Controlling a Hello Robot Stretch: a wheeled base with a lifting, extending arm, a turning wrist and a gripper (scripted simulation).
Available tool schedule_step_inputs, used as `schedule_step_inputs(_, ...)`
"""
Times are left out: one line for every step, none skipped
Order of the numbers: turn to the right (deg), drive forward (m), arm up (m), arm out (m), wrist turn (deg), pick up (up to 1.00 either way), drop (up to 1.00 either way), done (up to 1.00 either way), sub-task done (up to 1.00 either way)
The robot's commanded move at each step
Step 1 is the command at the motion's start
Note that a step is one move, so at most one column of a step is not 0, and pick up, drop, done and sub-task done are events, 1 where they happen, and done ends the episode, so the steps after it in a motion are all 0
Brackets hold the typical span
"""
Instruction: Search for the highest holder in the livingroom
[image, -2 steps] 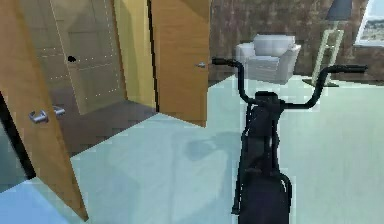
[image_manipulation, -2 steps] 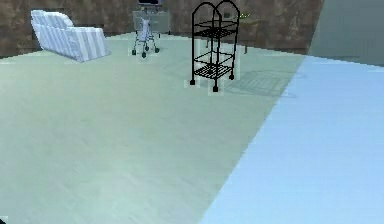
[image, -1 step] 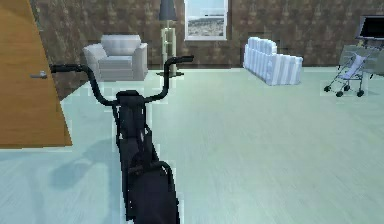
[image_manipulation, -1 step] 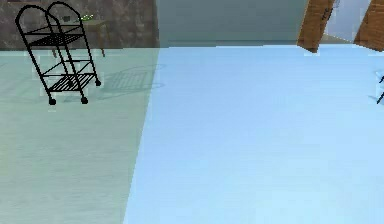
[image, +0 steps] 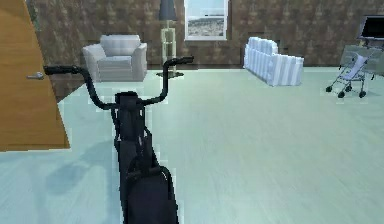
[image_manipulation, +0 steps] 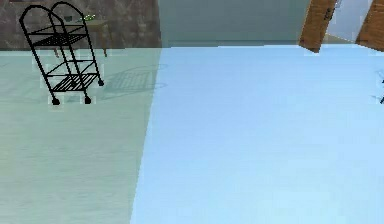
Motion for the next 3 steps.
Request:
schedule_step_inputs(-45.0,0.0,0.0,0.0,0.0,0.0,0.0,0.0,0.0)
schedule_step_inputs(-3.0,0.0,0.0,0.0,0.0,0.0,0.0,0.0,0.0)
schedule_step_inputs(0.0,0.25,0.0,0.0,0.0,0.0,0.0,0.0,0.0)
